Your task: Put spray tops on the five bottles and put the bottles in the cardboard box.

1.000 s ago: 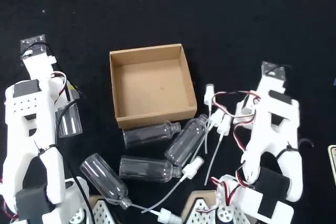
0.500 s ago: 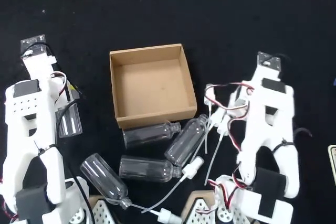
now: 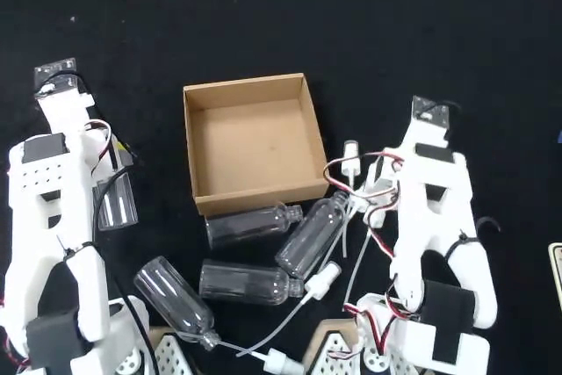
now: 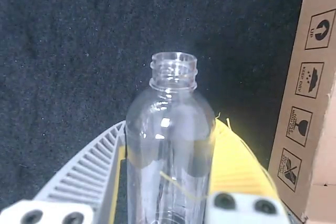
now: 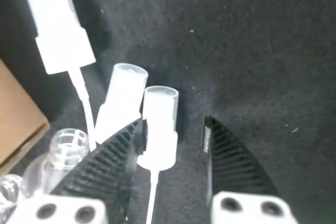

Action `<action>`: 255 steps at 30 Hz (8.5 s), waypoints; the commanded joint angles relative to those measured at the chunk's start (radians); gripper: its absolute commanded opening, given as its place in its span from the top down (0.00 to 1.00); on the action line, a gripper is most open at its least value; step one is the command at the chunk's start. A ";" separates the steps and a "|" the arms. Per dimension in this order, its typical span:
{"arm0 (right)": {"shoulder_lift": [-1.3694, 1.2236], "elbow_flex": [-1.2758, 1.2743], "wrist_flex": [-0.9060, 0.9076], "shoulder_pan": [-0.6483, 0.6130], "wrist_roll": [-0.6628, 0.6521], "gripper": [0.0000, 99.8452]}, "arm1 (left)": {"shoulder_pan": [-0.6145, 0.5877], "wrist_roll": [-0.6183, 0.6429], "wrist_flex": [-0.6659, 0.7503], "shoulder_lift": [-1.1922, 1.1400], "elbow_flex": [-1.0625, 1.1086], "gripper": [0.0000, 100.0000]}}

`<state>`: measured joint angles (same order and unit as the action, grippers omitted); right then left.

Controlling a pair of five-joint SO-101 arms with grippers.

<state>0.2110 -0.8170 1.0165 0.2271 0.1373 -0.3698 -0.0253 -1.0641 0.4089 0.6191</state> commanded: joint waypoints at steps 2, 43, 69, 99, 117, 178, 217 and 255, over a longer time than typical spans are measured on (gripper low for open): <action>-0.005 -0.022 -0.031 -0.006 0.000 0.84 | -0.012 0.011 0.006 0.043 -0.015 0.91; 0.027 0.825 0.239 0.215 -0.181 0.98 | 0.038 0.012 -0.135 0.152 -0.189 0.91; 0.381 1.152 0.170 -0.385 0.121 0.98 | 0.565 0.005 0.621 1.177 0.604 0.92; 0.607 0.561 -0.488 -0.698 0.121 0.98 | 0.661 0.005 0.707 1.399 0.949 0.91; 0.651 0.467 -0.500 -0.766 0.115 0.98 | 0.656 0.003 0.709 1.399 0.957 0.91; 0.110 0.004 -0.669 -0.224 0.057 0.87 | 0.410 0.011 1.106 0.891 0.581 0.91; -0.157 0.163 -0.666 -0.221 0.049 0.87 | 0.464 0.011 2.124 -0.439 0.433 0.91; -0.157 0.165 -0.667 -0.222 0.054 0.87 | 0.463 0.012 2.447 -0.865 0.260 0.91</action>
<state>0.0514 -0.7234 0.3767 -0.0123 0.1849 0.0844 -0.0176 1.3740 -0.4718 0.9229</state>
